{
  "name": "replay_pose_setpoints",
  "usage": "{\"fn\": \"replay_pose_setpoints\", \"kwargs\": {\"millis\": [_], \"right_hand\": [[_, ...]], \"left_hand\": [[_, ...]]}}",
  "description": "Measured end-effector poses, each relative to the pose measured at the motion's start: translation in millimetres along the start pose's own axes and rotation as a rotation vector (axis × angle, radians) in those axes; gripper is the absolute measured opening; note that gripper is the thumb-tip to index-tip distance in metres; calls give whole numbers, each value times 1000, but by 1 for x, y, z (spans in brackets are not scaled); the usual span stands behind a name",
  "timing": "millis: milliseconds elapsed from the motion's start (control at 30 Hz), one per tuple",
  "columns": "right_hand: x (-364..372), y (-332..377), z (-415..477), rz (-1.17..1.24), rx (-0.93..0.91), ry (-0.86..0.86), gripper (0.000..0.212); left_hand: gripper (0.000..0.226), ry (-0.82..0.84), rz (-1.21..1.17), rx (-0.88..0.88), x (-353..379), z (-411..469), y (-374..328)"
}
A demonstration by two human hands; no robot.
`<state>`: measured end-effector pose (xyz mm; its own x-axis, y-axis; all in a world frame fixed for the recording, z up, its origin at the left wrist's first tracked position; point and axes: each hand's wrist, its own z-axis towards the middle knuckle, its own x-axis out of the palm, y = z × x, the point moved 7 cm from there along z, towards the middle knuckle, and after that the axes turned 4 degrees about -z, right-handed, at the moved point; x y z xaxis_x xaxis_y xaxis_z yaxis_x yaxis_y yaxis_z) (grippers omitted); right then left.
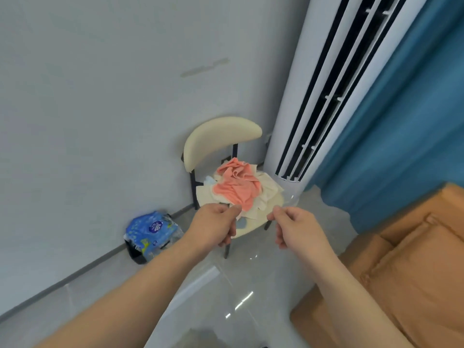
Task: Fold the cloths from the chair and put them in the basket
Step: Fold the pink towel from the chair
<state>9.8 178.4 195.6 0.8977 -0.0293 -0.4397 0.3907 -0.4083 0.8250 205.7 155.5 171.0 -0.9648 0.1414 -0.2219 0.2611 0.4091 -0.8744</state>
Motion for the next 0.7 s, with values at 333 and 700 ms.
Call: {"fn": "replay_pose_setpoints", "kwargs": {"millis": [333, 700], "right_hand": [[-22, 19, 160, -114, -56, 245, 25], [-43, 39, 300, -397, -84, 353, 27]], "left_hand": [[54, -171, -52, -109, 40, 90, -24], [52, -228, -162, -216, 61, 204, -38]]}}
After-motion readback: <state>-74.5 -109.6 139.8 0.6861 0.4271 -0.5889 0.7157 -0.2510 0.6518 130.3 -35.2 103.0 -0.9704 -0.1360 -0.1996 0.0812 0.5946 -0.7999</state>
